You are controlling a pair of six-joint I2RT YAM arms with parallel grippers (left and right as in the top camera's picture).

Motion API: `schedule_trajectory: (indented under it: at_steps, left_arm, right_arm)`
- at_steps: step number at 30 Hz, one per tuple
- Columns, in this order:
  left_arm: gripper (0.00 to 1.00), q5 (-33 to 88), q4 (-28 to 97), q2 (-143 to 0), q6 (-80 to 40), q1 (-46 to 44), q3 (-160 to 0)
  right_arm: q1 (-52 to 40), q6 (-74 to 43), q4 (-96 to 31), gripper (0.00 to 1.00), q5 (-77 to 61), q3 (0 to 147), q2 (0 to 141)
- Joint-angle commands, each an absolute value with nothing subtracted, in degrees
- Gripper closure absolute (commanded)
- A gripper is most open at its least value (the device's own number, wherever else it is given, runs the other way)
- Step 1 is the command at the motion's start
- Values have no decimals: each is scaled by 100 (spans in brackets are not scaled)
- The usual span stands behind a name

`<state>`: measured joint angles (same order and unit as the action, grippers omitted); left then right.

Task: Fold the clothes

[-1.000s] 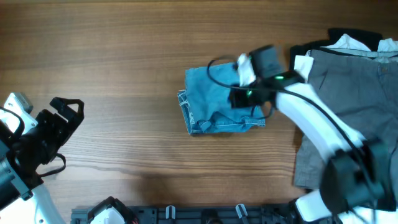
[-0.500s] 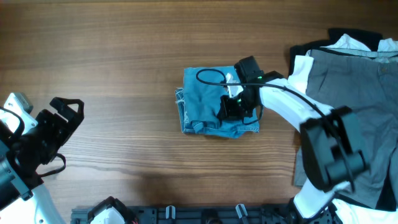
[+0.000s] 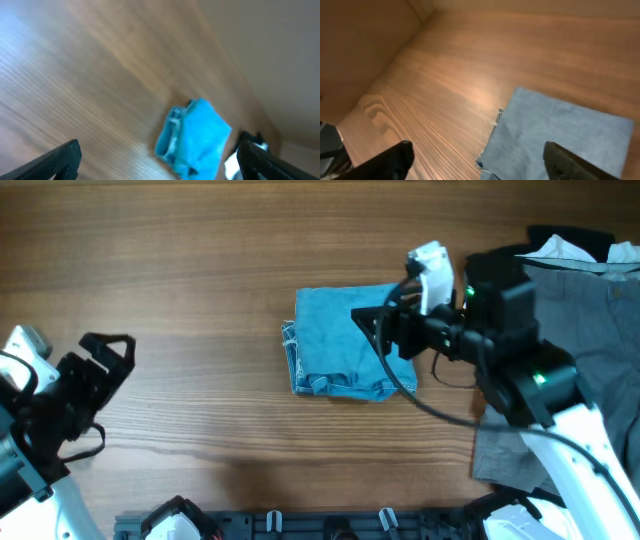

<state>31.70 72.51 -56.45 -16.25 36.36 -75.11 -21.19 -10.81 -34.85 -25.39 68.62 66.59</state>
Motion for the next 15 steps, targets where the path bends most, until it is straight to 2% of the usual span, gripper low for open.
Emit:
schedule_trajectory:
  at_steps: [1, 6, 13, 15]
  left_arm:
    - [0, 4051, 6973, -5857, -1754, 3454, -7577]
    - [0, 4001, 6921, -6552, -1435, 2383, -7577]
    - [0, 3601, 6783, -8060, -1175, -148, -7577]
    - [0, 3420, 6495, -8532, -1201, -762, -7577]
  right_arm:
    - [-2130, -1070, -3614, 7, -2375, 6875, 6567]
    - [-2130, -1094, -3822, 4, -2241, 6873, 6709]
    - [-2130, -1538, -3887, 4, -2110, 6873, 7006]
    - [-2130, -1684, -3931, 7, -1962, 6873, 7166]
